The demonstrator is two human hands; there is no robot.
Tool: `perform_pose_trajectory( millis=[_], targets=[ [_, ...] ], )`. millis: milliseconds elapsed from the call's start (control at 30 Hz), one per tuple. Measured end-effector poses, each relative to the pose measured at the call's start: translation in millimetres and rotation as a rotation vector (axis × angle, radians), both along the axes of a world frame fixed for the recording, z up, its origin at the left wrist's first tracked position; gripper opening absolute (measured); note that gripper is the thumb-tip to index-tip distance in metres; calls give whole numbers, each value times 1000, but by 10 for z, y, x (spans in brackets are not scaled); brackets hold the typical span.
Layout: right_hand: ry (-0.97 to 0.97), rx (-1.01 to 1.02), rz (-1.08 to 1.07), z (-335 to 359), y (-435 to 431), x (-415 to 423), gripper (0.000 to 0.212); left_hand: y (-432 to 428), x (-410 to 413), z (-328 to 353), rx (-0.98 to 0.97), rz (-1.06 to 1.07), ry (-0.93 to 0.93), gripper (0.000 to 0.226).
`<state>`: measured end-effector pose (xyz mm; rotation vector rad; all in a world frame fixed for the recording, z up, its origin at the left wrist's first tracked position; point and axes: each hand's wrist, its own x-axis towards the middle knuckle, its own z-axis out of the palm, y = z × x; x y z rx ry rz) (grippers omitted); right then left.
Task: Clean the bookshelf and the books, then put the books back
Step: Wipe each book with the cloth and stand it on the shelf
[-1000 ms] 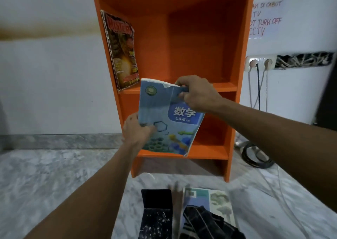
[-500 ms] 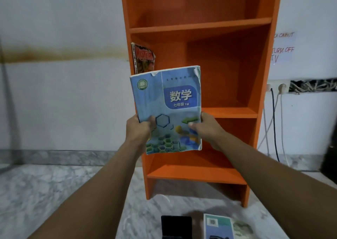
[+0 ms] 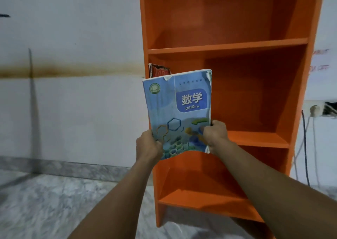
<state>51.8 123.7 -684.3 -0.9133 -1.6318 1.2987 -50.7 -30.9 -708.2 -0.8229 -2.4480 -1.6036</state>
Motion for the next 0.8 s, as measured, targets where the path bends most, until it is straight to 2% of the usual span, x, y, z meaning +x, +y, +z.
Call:
perform_pose_trajectory(
  millis=[167, 333, 500, 633, 800],
  targets=[
    [5, -9, 75, 245, 346, -357, 16, 223, -93, 120, 26, 133, 77, 19],
    [-40, 138, 167, 440, 716, -657, 15, 487, -170, 347, 85, 322, 68, 18],
    [-181, 142, 170, 346, 1019, -953, 14, 782, -183, 287, 31, 464, 8, 20],
    [-171, 45, 161, 147, 1190, -1263, 17, 904, -251, 277, -3, 517, 61, 18],
    [-111, -193, 328, 83, 1317, -1622, 23, 1001, -308, 257, -26, 565, 86, 18]
  ],
)
